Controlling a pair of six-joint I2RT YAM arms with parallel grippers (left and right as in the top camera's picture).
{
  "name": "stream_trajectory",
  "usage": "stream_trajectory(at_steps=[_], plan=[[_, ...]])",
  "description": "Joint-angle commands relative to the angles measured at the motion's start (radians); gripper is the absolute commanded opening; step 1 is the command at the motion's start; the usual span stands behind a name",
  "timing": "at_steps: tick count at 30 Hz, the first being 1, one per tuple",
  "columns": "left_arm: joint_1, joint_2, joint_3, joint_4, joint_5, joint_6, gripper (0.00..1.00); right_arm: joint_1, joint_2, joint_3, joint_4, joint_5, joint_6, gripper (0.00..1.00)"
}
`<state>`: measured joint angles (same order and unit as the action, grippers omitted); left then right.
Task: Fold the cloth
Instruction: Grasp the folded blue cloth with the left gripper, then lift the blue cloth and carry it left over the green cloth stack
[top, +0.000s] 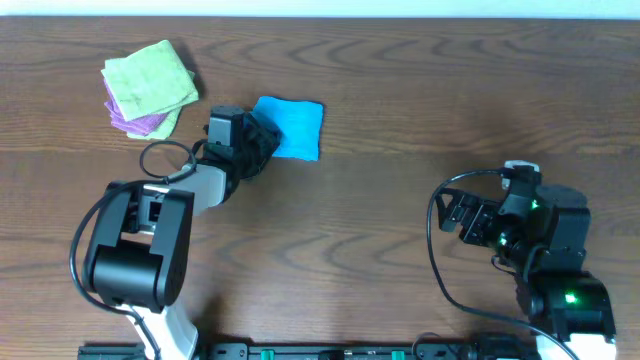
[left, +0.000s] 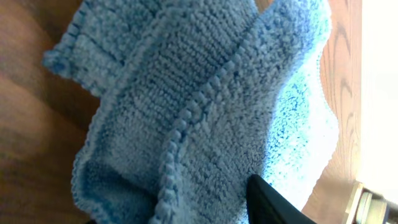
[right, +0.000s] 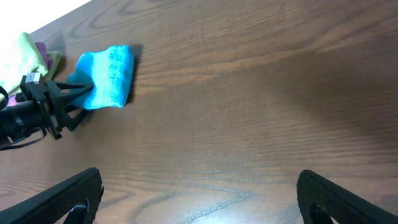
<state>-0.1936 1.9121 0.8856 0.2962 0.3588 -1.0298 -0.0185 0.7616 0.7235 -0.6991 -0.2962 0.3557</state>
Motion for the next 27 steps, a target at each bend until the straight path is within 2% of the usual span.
stream_trajectory(at_steps=[1,7,12,17,19,27], plan=[[-0.003,0.077,-0.026,-0.014,-0.044,0.074,0.43,-0.008,-0.004,-0.008,-0.001,-0.007,0.01,0.99],[-0.003,0.098,-0.026,0.047,-0.044,0.182,0.42,-0.008,-0.004,-0.008,-0.001,-0.007,0.01,0.99],[-0.003,0.142,-0.026,0.118,-0.025,0.226,0.27,-0.008,-0.004,-0.008,-0.001,-0.007,0.01,0.99],[-0.003,0.209,-0.026,0.241,0.01,0.227,0.19,-0.008,-0.004,-0.008,-0.001,-0.007,0.01,0.99],[-0.003,0.225,-0.026,0.279,0.026,0.231,0.06,-0.008,-0.004,-0.008,-0.001,-0.007,0.01,0.99],[0.017,0.188,0.003,0.304,0.087,0.327,0.06,-0.008,-0.004,-0.008,-0.001,-0.007,0.01,0.99]])
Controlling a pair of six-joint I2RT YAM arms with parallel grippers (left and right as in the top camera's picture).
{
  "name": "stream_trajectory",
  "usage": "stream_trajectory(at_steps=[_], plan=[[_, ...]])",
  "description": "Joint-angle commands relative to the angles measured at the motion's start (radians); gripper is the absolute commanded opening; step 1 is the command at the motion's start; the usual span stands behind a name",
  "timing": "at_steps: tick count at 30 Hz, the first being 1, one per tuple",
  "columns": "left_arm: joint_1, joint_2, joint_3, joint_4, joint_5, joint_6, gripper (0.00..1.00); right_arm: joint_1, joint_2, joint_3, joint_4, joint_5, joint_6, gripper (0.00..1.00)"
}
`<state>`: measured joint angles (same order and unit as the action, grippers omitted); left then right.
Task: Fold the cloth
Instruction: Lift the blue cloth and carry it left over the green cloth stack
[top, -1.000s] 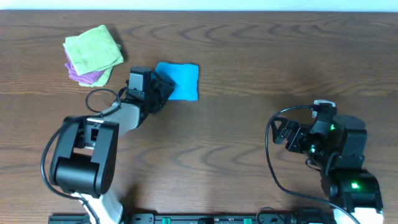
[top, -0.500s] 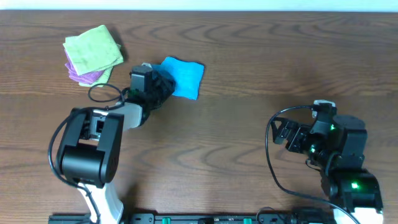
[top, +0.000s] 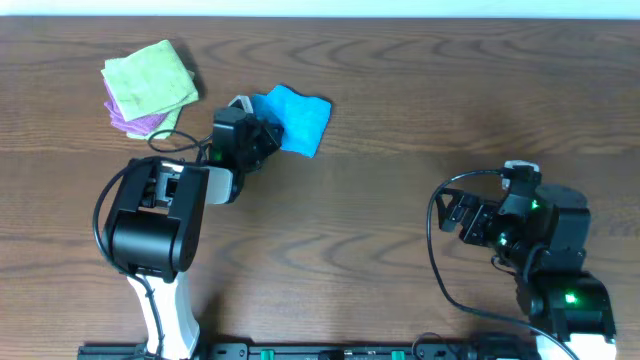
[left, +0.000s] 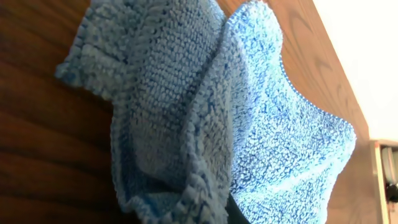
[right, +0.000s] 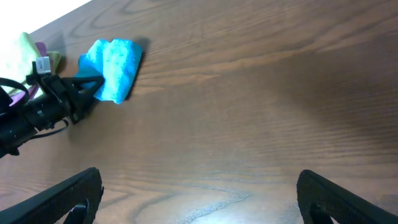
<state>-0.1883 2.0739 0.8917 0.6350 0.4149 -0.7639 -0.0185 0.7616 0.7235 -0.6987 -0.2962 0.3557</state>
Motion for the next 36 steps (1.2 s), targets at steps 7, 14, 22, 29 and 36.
stream_trajectory(at_steps=[7,14,22,29,36], plan=[[0.059,-0.061,0.087,-0.169,0.067,0.075,0.06,-0.008,-0.004,-0.008,-0.002,-0.007,0.01,0.99],[0.084,-0.157,0.221,-0.365,0.076,0.137,0.06,-0.008,-0.004,-0.008,-0.002,-0.007,0.01,0.99],[0.13,-0.177,0.429,-0.597,0.074,0.206,0.06,-0.008,-0.004,-0.008,-0.002,-0.007,0.01,0.99],[0.196,-0.177,0.598,-0.75,0.034,0.268,0.06,-0.008,-0.004,-0.008,-0.002,-0.007,0.01,0.99],[0.292,-0.177,0.678,-0.814,-0.008,0.298,0.06,-0.008,-0.004,-0.008,-0.002,-0.007,0.01,0.99]])
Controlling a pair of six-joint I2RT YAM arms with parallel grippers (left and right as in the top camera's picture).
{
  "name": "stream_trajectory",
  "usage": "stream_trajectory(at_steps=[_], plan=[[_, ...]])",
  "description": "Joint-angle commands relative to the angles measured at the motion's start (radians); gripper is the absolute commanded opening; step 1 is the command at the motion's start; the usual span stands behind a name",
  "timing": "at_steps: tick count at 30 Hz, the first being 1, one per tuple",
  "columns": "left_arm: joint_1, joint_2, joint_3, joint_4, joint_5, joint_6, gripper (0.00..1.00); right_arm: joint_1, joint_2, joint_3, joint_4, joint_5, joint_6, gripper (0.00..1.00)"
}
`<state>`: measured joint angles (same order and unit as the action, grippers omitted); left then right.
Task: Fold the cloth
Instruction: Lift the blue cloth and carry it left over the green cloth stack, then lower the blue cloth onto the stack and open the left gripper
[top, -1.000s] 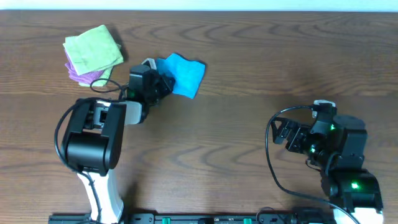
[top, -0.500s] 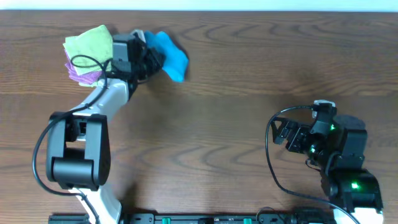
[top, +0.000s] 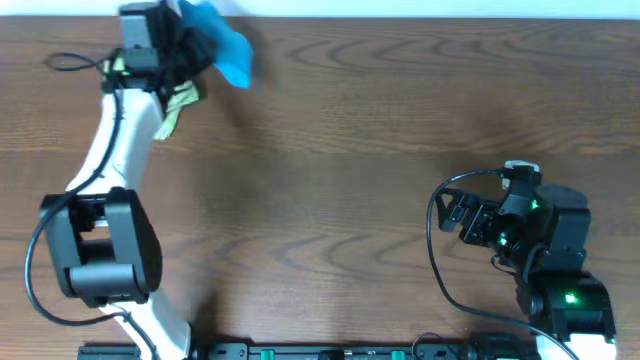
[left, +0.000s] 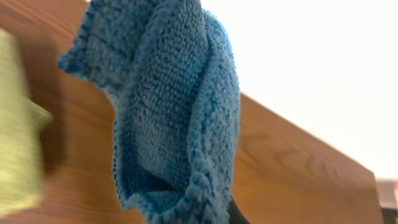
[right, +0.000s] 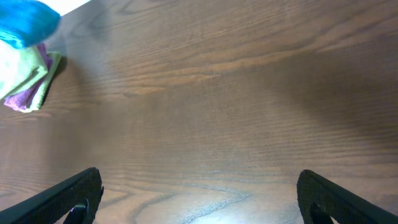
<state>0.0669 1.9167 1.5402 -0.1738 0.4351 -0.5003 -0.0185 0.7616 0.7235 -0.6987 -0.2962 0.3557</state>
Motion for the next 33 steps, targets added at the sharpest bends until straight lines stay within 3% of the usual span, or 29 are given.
stream_trajectory(at_steps=[1,11,33], plan=[[0.052,-0.019,0.029,-0.006,-0.034,0.034,0.06,-0.008,-0.004,-0.008,-0.002,-0.007,0.01,0.99],[0.148,-0.006,0.029,-0.006,-0.091,0.087,0.06,-0.008,-0.004,-0.008,-0.001,-0.007,0.01,0.99],[0.158,0.053,0.029,0.096,-0.076,0.093,0.06,-0.008,-0.004,-0.008,-0.001,-0.007,0.01,0.99]])
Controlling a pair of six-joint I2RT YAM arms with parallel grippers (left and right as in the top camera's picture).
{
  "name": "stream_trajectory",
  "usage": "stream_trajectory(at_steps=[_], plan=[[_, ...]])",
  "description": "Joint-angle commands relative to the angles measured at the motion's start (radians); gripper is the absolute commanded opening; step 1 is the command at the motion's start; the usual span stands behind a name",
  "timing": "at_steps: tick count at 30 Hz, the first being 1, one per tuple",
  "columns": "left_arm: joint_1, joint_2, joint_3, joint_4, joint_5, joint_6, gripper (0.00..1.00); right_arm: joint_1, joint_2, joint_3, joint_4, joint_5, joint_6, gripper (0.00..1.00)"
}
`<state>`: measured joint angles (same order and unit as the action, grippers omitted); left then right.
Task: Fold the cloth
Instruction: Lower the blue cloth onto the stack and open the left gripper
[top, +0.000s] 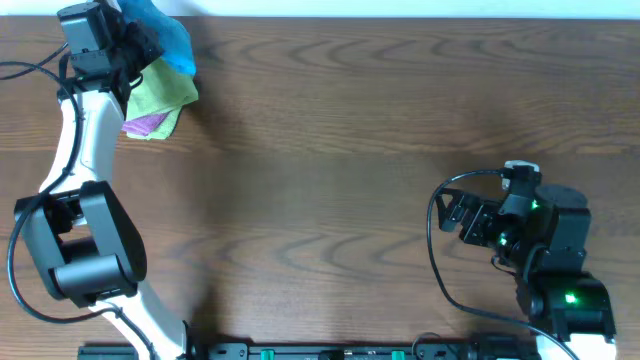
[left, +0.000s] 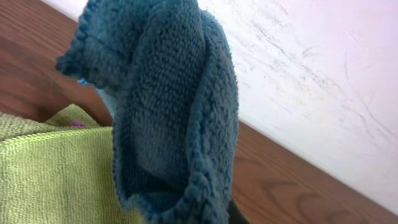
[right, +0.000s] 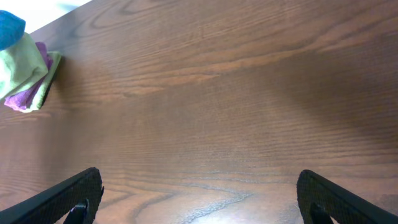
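The folded blue cloth (top: 160, 35) hangs in the air at the far left corner, over the pile of folded cloths. My left gripper (top: 120, 45) is shut on its lower edge. In the left wrist view the blue cloth (left: 168, 112) fills the middle, draped in folds, with the green cloth (left: 56, 171) below it. My right gripper (right: 199, 199) stands open at the near right, far from the cloths, with only bare wood between its fingers (right: 68, 196).
A pile of folded cloths sits at the far left: a green one (top: 160, 92) on top, a purple one (top: 150, 124) under it. The table's far edge and a white wall (left: 311, 74) lie just behind. The right arm's base (top: 545, 265) stands at the near right.
My left gripper has moved left with the blue cloth, from the right of the pile to over it. The right arm has not moved.
My left gripper was shut on the folded blue cloth lying on the table right of the pile. Then the cloth was shifted and lifting. Then it hung at the far edge by the pile, and now it is over the green cloth.
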<state>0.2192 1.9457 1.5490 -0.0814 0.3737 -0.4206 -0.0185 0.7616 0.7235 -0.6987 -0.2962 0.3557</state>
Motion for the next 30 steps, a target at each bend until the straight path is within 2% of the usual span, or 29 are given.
stream_trajectory(at_steps=[1,8,21,30], plan=[[0.007,0.03,0.02,0.0,-0.014,0.013,0.06,-0.008,-0.004,-0.008,-0.001,-0.007,0.01,0.99],[0.014,0.082,0.02,-0.052,-0.019,0.021,0.06,-0.008,-0.004,-0.008,-0.002,-0.007,0.01,0.99],[0.058,0.082,0.019,-0.159,-0.077,0.122,0.06,-0.008,-0.004,-0.008,-0.002,-0.007,0.01,0.99],[0.082,0.085,0.017,-0.19,-0.133,0.138,0.06,-0.008,-0.004,-0.008,-0.002,-0.007,0.01,0.99]])
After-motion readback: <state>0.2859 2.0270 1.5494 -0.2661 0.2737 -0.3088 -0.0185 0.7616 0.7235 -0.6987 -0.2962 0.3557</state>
